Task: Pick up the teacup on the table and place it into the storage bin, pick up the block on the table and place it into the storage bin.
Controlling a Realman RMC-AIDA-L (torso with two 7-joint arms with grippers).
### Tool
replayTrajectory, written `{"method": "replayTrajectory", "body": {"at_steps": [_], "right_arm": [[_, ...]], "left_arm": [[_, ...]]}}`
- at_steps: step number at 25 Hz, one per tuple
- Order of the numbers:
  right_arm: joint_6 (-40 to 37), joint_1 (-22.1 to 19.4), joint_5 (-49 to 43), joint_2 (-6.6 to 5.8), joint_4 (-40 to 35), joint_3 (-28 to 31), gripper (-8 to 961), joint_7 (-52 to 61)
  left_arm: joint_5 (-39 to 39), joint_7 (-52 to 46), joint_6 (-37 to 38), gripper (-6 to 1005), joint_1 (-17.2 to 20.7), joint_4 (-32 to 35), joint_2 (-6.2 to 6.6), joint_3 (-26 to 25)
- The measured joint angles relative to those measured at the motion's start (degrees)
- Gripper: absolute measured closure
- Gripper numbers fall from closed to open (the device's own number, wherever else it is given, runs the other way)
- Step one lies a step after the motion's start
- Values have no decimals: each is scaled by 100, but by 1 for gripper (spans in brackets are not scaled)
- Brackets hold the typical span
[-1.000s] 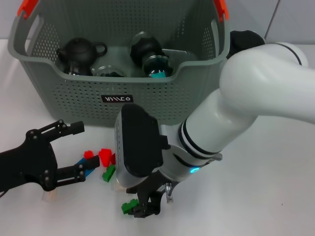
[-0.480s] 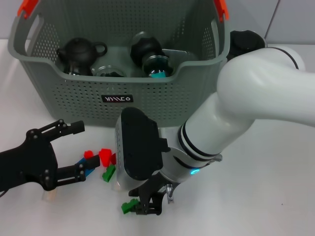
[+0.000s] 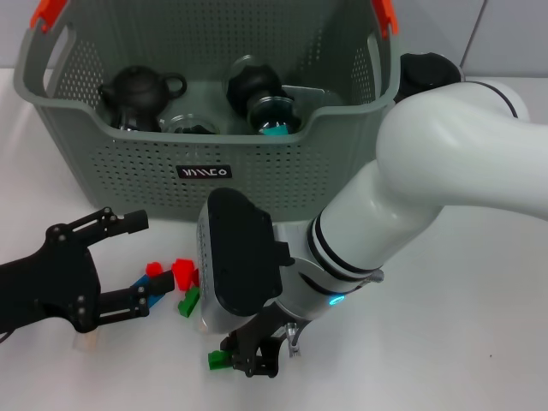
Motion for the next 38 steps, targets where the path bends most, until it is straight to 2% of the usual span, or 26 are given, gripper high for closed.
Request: {"method": "replayTrajectory", "body": {"at_steps": [7,10,14,18,19,20,21,22,23,24,25,30,32,34,35,36,38], "right_arm": [[-5,-28,35,-13,0,54,842,27],[-23,-47,51,-32,-42,112,841,30],[-68,-88,59,-77,-53,555,840,25],[-515,-192,-35,-143,-137,1590,838,3],[-885,-300,-324,-170,-337,2303,838,13],[-885,-300,-324,-170,-337,2303,838,13],[-1138,-379,-577,-182,-521,2778,837,33],[-1518,-504,-986,-183,-885,3509,837,85],[-1518,-504,-986,-183,-885,3509,837,85],[-1896,-635,-1348,-175,-1360,4221,836,139],[-1896,-635,-1348,-175,-1360,4221,836,139],[-2246,-873,-1678,-172,-2564,5272,834,261],[-2045,-901,-1675,-169,-2853,5539,833,250],[-1472,-863,-1664,-171,-2817,5660,833,166],[-916,-660,-1678,-176,-2333,5608,832,11],[-916,-660,-1678,-176,-2333,5608,832,11],[-163,-101,-1710,-153,-1089,5395,831,-276]], "left_arm": [[0,23,5,152,1,0,5,-1],[0,26,6,152,3,0,5,0],[1,30,5,153,10,0,5,-10],[-22,43,37,153,43,0,5,-53],[-27,45,63,153,49,0,5,-71],[-27,47,102,153,51,0,5,-89],[-27,49,131,153,57,0,8,-107],[-27,51,157,153,67,4,11,-125],[-27,52,165,153,73,7,12,-128],[-29,53,178,153,88,12,14,-132],[-33,54,182,153,99,19,15,-133],[-20,56,188,153,97,18,13,-132],[-14,57,190,153,84,18,9,-130],[-11,57,191,153,68,14,5,-117],[-11,57,192,152,61,11,2,-106],[-12,57,190,152,60,11,1,-99],[-21,57,197,152,53,9,-3,-87]]}}
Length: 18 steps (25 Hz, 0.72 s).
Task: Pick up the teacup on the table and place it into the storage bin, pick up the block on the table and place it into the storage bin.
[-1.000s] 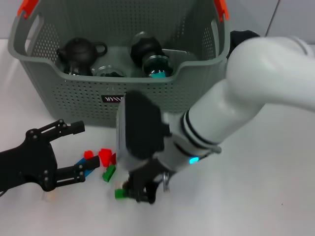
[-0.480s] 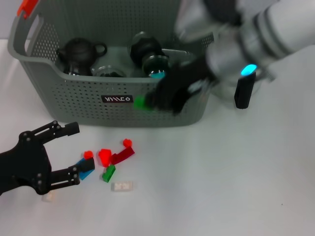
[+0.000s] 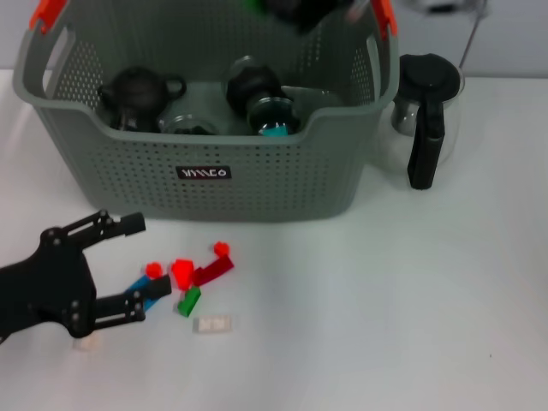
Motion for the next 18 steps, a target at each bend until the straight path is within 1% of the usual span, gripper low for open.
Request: {"method": "replayTrajectory", "body": {"at_steps": [1,3,5,6,7,9,10,12,13,14,15,18], "right_arm": [[0,0,0,0,0,0,831,0],[695,439,-98,8,1057,-272,830,-56],[1253,831,-232,33,1884,-525,830,-28],[1415,980,-277,47,2174,-640,829,20],[1539,1075,-302,56,2398,-752,829,87],[1550,1035,-287,59,2439,-893,745,223],[1495,926,-269,51,2305,-920,702,284],[1295,624,-214,39,1777,-918,618,368],[1046,223,-41,25,988,-898,596,387],[926,7,79,19,595,-897,574,387],[926,7,79,19,595,-897,552,387],[612,-743,523,7,-537,-879,485,305]], "left_arm": [[-4,0,1,153,-6,-1,-1,3],[-10,0,5,153,-27,0,-1,5],[0,0,10,152,-49,-8,-3,8],[7,0,11,152,-61,-15,-6,8],[8,0,13,152,-65,-22,-8,8],[10,0,18,152,-72,-35,-11,8],[9,0,19,153,-74,-37,-9,7],[7,0,22,153,-75,-40,-7,7],[3,0,28,153,-75,-47,-6,8],[3,0,29,153,-74,-48,-6,8],[1,0,30,153,-73,-50,-8,9],[-15,0,77,152,-75,-53,-11,15]]}}
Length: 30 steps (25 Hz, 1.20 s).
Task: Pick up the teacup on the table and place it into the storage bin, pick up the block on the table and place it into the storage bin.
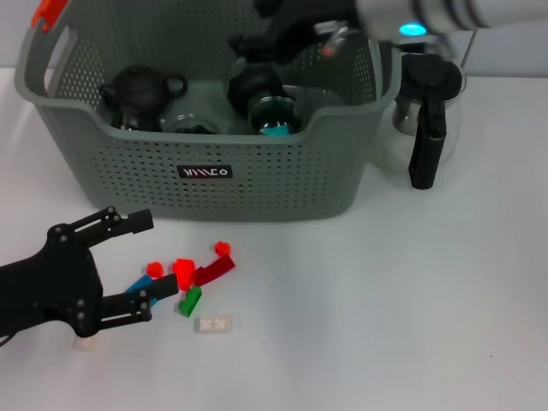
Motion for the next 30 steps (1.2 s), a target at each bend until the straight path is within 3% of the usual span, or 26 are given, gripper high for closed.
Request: {"method": "replayTrajectory", "body": {"at_steps": [5,6,12,16,21,24,30], "right_arm": [[-884,-1637,1377,-11,-1597,309,375,-895],[-1399,-2136,2073,-12,-1762,575,339,-1486],[-2854,-2958,2977,-13,-1263,1302,133,-2852],[-3624,-3045,2803,-24,-528,1813,19,-3509],[-3967,-2946,2017,-37,-220,2102,40,-3765],[-3956,-2798,1736,-38,-49,2126,39,-3630],[-3901,-2523,1471,-26,348,2111,38,-3577]], "left_arm": [[-9,-38,151,151,-34,30,21,-37],[-10,-46,172,151,-43,33,25,-45],[3,-313,63,150,-128,53,33,-49],[95,-928,24,149,-285,430,50,48],[696,-2106,-106,148,-479,1709,-22,408],[1209,-3007,-76,147,-539,2808,-103,1067],[1883,-4117,14,146,-533,4002,-159,1928]]}}
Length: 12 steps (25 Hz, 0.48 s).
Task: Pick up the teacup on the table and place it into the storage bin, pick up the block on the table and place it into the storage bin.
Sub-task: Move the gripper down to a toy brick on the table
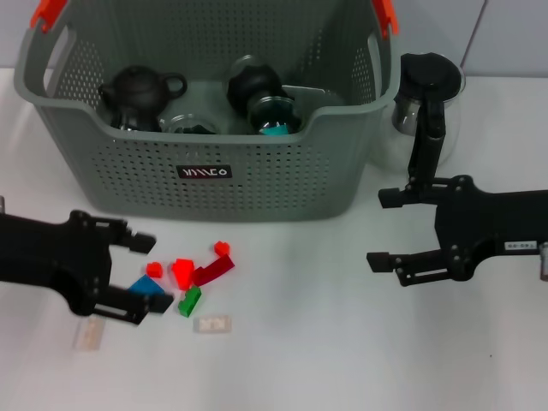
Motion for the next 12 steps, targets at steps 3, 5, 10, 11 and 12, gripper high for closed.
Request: {"method": "replayTrajectory", "body": {"at_steps": [3,5,10,11,12], "right_arm": [[31,81,-92,3,151,-14,39,-49],[52,128,-152,20,239,-52,39,-66],[96,199,-164,18,487,-100,41,-146],[102,206,-164,17,519,-97,41,-183],[110,217,-164,14,551,-92,40,-225]], "left_arm": [[446,-292,184,146,17,505,15,406],[775,-429,345,145,25,811,13,597],[1619,-1023,452,144,44,1205,-18,1236],[1743,-1069,435,144,57,1223,-21,1378],[1826,-1083,388,144,55,1214,-26,1470]]}}
